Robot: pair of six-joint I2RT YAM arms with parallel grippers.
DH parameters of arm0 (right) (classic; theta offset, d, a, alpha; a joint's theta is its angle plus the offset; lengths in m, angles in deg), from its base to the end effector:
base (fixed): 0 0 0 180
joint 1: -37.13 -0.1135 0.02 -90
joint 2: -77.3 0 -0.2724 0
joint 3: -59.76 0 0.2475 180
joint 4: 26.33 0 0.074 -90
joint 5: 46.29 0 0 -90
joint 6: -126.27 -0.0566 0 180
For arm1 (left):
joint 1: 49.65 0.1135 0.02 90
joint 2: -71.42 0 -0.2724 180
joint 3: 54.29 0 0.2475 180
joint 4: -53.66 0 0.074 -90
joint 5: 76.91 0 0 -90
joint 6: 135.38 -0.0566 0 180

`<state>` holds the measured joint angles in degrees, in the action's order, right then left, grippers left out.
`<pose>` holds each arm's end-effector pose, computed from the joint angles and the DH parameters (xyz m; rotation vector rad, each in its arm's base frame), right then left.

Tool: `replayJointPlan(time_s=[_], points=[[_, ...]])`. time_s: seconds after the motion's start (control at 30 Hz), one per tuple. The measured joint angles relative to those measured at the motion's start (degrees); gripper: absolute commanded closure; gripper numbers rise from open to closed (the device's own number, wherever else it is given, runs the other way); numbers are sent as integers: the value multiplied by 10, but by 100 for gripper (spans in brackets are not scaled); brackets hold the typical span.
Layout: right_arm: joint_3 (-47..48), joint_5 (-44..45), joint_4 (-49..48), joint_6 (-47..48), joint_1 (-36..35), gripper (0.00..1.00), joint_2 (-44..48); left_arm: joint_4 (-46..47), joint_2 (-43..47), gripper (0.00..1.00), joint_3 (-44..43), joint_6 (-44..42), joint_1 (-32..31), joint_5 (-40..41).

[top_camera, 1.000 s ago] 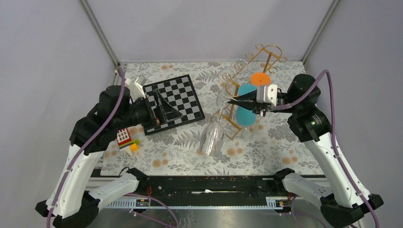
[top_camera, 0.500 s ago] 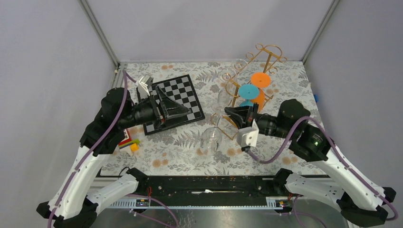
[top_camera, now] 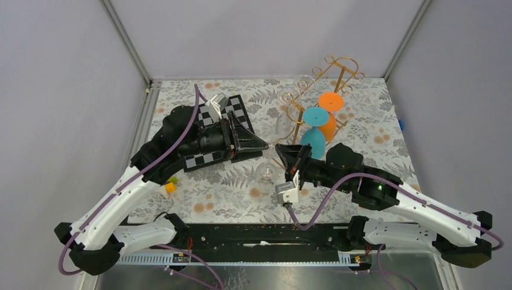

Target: Place the wine glass upside down on the wine glass rack

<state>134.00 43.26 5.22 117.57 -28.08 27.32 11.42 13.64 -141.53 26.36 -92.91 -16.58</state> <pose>0.0835 0.1818 0.4072 -1.6317 0.4848 -0.2031 0.1340 -0.1646 0.4384 -0.0886 2.2097 -1.7652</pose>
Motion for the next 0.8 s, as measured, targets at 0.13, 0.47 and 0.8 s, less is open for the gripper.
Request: replayJointPlan(time_s=[0.13, 0.47, 0.8], points=[[-7, 28, -9, 8, -10, 100, 0, -6, -1, 51, 0, -3, -3, 22], [-15, 59, -41, 20, -23, 100, 0, -67, -2, 47, -16, -31, -13, 75], [-23, 61, -57, 39, -32, 100, 1, -57, -50, 75, -37, -31, -40, 78]])
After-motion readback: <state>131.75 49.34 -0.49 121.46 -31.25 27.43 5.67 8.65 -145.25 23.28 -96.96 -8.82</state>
